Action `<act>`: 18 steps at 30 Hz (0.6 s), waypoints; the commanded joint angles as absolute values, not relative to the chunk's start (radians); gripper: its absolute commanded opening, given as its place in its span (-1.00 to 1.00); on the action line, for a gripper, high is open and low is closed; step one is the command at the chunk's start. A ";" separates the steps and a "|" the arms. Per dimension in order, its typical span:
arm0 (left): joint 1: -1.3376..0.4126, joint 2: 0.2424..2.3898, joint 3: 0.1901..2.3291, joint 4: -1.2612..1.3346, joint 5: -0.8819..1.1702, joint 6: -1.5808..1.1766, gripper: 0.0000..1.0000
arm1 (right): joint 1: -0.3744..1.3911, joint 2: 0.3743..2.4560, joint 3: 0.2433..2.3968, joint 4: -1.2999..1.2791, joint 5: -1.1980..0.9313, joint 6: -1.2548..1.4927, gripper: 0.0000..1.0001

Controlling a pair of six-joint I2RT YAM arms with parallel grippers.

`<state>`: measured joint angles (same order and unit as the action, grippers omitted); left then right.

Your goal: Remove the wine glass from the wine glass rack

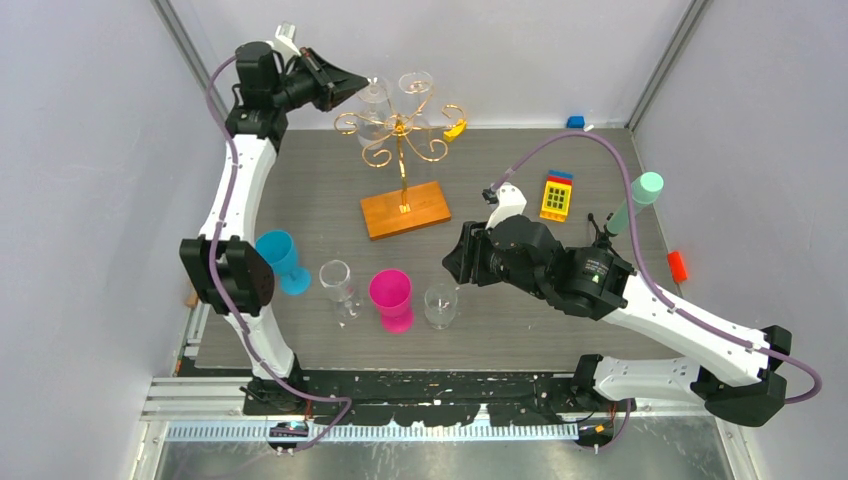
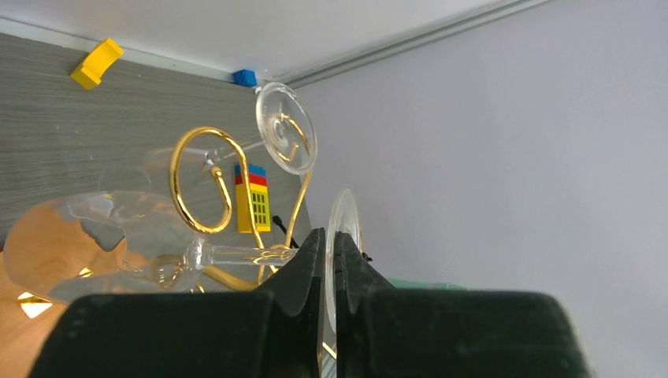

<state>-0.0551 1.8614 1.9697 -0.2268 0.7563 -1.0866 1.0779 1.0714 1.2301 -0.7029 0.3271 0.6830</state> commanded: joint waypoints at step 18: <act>0.228 1.534 1.892 -0.365 0.661 -0.952 -1.00 | 1.078 1.029 1.219 -0.628 0.330 0.704 0.37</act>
